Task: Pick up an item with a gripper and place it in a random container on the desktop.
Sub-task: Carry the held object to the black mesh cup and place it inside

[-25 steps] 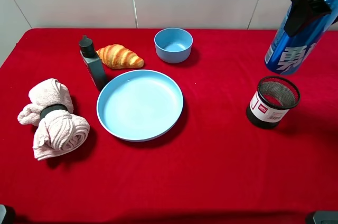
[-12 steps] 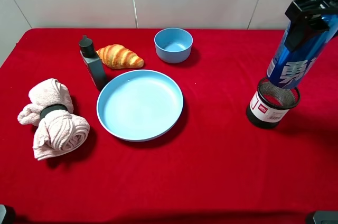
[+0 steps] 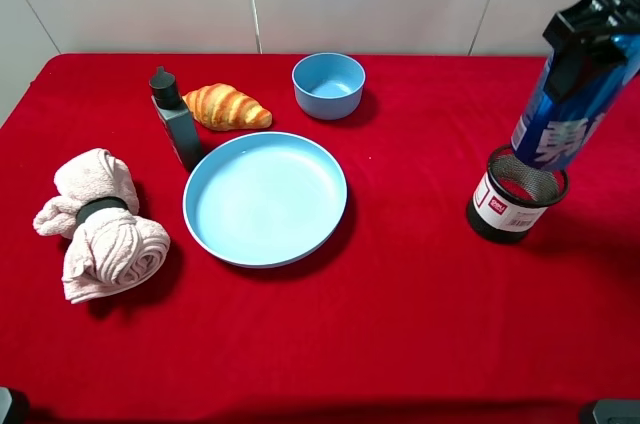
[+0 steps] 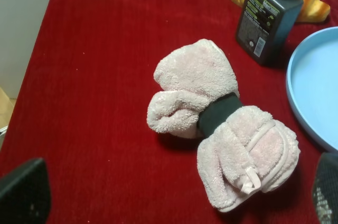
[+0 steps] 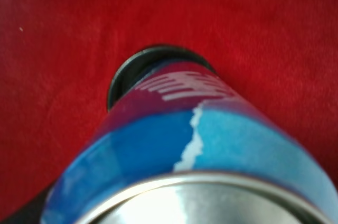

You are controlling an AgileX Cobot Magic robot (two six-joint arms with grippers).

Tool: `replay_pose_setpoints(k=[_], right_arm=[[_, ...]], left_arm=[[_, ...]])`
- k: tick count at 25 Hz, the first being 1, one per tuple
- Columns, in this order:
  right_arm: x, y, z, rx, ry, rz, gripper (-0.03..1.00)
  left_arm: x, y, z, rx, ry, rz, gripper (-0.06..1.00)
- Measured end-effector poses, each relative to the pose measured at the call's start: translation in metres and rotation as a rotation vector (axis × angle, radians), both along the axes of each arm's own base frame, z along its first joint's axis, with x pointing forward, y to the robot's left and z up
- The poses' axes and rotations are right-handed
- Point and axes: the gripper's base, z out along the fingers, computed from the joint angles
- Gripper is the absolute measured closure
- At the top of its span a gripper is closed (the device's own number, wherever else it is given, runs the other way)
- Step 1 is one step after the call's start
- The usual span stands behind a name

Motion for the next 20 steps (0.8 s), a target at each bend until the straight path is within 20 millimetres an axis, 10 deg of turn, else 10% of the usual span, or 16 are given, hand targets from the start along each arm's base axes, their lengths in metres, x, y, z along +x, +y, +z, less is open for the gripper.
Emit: replay_pose_setpoints(k=[20], right_arm=[[-0.007, -0.003, -0.04, -0.02, 0.031, 0.014, 0.47]], left_arm=[[0.0, 0.0, 0.0, 0.0, 0.0, 0.0, -0.05]])
